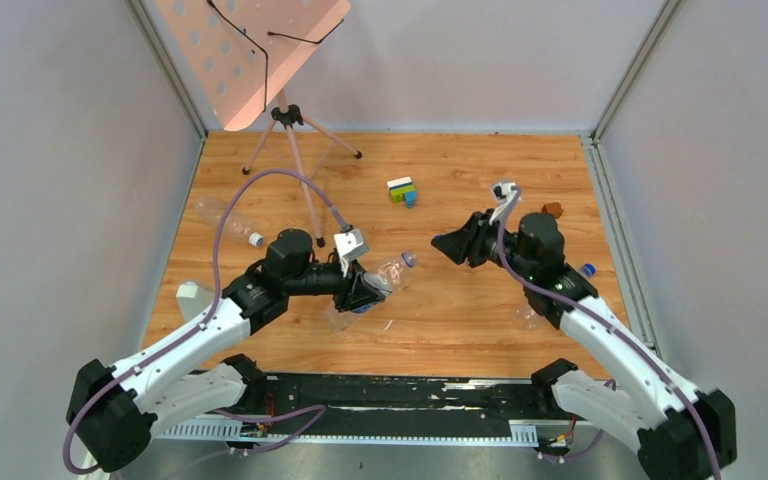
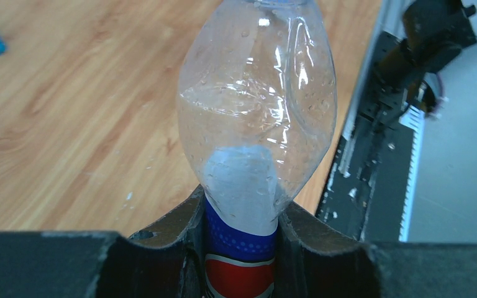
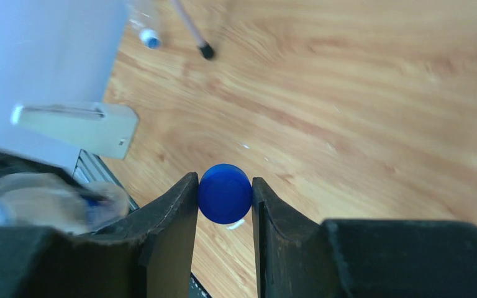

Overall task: Unscrew the bottle caps
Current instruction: Unscrew the bottle cap from the plastic bottle, then place the bottle cap at the center of the board.

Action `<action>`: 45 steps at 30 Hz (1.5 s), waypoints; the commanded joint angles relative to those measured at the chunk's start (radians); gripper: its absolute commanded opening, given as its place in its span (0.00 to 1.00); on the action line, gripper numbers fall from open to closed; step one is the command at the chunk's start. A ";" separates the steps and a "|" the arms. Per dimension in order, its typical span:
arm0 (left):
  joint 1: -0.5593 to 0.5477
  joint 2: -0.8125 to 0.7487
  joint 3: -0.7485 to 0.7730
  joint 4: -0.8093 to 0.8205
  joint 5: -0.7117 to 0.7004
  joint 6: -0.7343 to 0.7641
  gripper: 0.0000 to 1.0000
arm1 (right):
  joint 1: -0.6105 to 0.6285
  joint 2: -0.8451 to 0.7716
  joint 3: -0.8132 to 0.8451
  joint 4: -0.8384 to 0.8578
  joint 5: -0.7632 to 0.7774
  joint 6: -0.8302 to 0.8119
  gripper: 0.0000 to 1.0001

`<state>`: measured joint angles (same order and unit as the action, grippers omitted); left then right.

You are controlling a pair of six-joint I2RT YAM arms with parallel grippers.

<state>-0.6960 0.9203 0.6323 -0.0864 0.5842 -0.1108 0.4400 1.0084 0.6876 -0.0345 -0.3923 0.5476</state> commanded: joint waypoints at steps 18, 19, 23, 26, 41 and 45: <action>0.003 -0.330 -0.128 -0.021 -0.452 -0.061 0.05 | -0.007 0.798 0.423 -0.067 0.020 0.062 0.22; 0.003 -0.330 -0.126 -0.025 -0.453 -0.061 0.05 | 0.003 0.827 0.453 -0.076 0.043 0.057 0.23; 0.003 -0.340 -0.124 -0.037 -0.463 -0.061 0.05 | 0.040 0.913 0.544 -0.108 0.134 0.030 0.27; 0.003 -0.346 -0.127 -0.037 -0.468 -0.061 0.05 | 0.064 0.946 0.578 -0.135 0.203 0.014 0.29; 0.003 -0.306 -0.120 0.003 -0.463 -0.089 0.07 | 0.086 0.955 0.594 -0.154 0.264 -0.003 0.52; 0.003 -0.279 -0.103 0.008 -0.446 -0.098 0.07 | 0.082 0.960 0.607 -0.177 0.262 -0.028 0.53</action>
<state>-0.6960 0.6239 0.5018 -0.1284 0.1230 -0.1818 0.5243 1.9751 1.2594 -0.1829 -0.1528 0.5621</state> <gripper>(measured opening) 0.384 0.526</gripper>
